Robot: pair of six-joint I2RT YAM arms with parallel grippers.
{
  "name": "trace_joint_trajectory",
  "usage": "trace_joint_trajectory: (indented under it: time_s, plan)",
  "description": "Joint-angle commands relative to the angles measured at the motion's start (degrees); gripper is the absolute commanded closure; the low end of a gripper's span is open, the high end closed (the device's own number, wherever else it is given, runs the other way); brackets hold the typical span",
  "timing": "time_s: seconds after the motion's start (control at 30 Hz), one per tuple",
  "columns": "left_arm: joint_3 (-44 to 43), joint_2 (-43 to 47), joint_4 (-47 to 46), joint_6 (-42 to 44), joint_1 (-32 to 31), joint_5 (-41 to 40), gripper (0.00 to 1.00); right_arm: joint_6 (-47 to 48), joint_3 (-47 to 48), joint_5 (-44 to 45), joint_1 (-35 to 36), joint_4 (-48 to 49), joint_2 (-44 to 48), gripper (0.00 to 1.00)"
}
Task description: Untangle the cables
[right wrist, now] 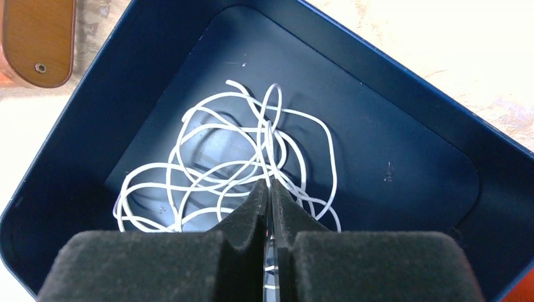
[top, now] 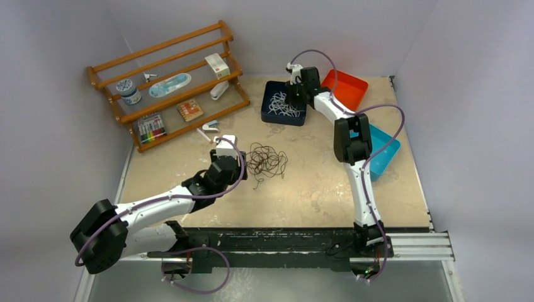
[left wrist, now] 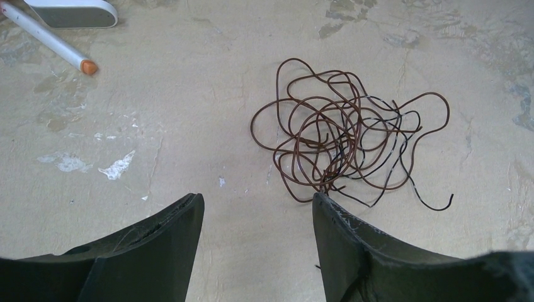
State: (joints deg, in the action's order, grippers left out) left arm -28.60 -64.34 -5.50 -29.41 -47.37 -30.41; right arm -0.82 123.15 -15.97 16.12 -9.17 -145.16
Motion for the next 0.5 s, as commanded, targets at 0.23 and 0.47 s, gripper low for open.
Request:
trace_joint_trajectory:
  time_s: [0.23,0.47]
  plan:
    - [-2.99,-0.09,-2.12,-0.65,0.03,-0.30,0.37,1.27,-1.17,1.01,0.23,1.08,8.62,0.65]
    - [-5.29,-0.68,0.38,-1.52,0.09,-3.58,0.31,1.15,-3.18,3.45,0.22,1.21,15.67,0.48]
